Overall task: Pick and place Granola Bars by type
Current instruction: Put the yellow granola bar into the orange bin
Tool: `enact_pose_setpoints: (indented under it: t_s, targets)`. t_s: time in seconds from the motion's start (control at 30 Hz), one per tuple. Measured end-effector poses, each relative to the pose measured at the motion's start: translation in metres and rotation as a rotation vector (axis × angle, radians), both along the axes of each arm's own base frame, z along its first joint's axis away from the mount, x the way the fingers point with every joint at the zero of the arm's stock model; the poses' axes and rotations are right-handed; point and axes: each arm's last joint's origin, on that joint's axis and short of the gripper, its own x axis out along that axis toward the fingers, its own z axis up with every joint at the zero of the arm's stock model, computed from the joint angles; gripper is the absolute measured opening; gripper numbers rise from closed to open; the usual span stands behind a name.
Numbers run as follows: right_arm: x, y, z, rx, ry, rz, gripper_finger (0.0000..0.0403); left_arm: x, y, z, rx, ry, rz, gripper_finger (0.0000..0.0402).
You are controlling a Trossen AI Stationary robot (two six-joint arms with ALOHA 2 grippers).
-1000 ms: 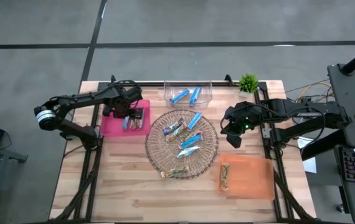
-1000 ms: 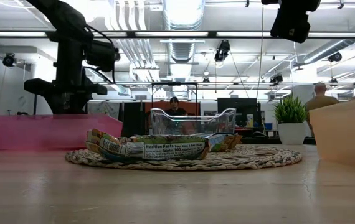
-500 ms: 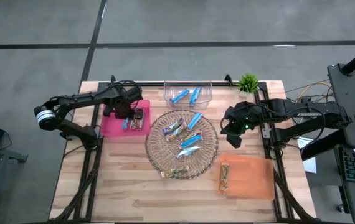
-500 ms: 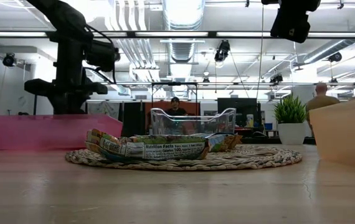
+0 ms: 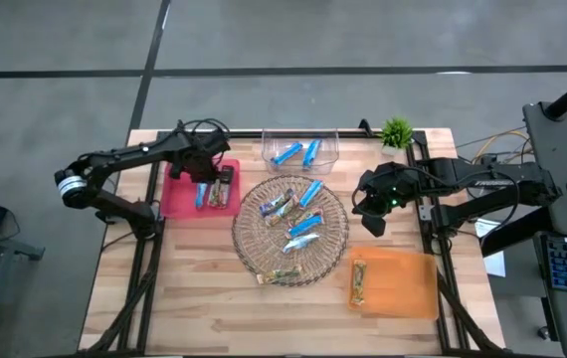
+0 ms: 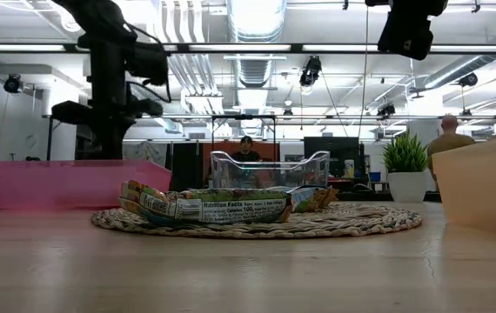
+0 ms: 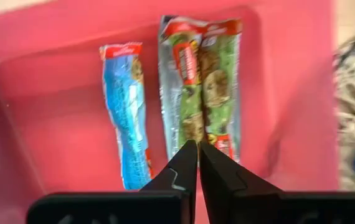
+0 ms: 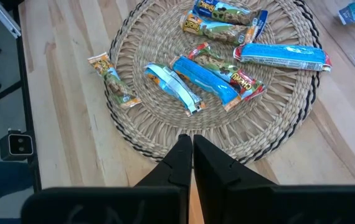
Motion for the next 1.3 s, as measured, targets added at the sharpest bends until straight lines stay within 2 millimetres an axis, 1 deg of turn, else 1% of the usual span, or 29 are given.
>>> enact_pose_setpoints:
  t_s: [0.17,0.33,0.53,0.7,0.77,0.97,1.17,1.3]
  targets:
    - [0.000,0.000,0.000,-0.001,0.000,0.001,0.0009,0.007,0.001,0.021,0.035,-0.037,-0.052,0.0000]
    - [0.000,0.000,0.000,-0.002,-0.001,0.001,0.0009,0.020,-0.002,0.053,0.106,-0.121,-0.139,0.0000]
    - [0.000,0.000,0.000,-0.002,-0.002,0.001,0.0009,0.038,-0.017,0.095,0.206,-0.243,-0.275,0.0000]
    - [0.000,0.000,0.000,-0.005,-0.002,-0.002,0.0009,0.054,-0.035,0.123,0.295,-0.371,-0.403,0.0000]
    - [0.000,0.000,0.000,-0.005,-0.002,-0.004,0.0009,0.060,-0.042,0.130,0.327,-0.424,-0.449,0.0000]
    - [0.000,-0.001,0.000,-0.016,-0.003,-0.015,0.0009,0.074,-0.065,0.140,0.376,-0.549,-0.541,0.0000]
    - [0.002,-0.001,0.002,-0.017,-0.027,-0.016,0.0009,0.084,-0.091,0.147,0.472,-0.604,-0.675,0.0000]
    - [0.004,-0.001,0.003,-0.017,-0.055,-0.016,0.0009,0.087,-0.109,0.152,0.554,-0.625,-0.745,0.0000]
